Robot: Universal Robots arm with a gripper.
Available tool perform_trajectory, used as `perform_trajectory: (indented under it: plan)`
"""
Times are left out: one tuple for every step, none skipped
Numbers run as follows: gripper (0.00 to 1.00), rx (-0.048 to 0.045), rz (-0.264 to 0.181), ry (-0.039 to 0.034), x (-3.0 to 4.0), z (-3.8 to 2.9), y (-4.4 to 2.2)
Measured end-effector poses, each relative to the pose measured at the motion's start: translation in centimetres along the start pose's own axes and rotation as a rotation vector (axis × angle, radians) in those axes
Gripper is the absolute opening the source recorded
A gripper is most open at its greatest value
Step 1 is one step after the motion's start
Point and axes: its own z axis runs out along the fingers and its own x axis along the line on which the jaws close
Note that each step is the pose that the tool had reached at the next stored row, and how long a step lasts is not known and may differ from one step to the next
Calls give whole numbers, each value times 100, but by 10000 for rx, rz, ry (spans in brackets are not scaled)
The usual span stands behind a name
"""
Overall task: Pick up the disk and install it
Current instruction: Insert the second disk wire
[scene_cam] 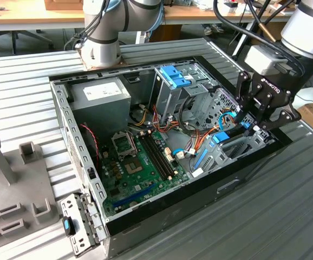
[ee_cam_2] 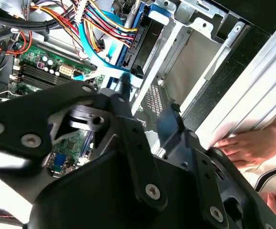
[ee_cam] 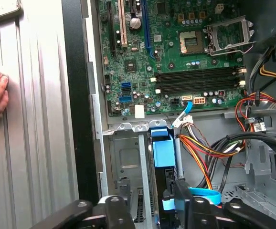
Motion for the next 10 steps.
perform_trajectory:
  plan:
    - [42,0,0,0,0,0,0]
    - [42,0,0,0,0,1,0]
    - [35,0,0,0,0,1,0]
    - [35,0,0,0,0,1,0]
    - [35,0,0,1,0,1,0]
    - [35,0,0,0,0,2,0]
    - [35,-12,-5,-112,1,6,0]
    - [35,-55,-21,-440,-1,5,0]
    - [35,-76,-30,-631,0,5,0]
    - [35,-79,-32,-654,0,7,-1]
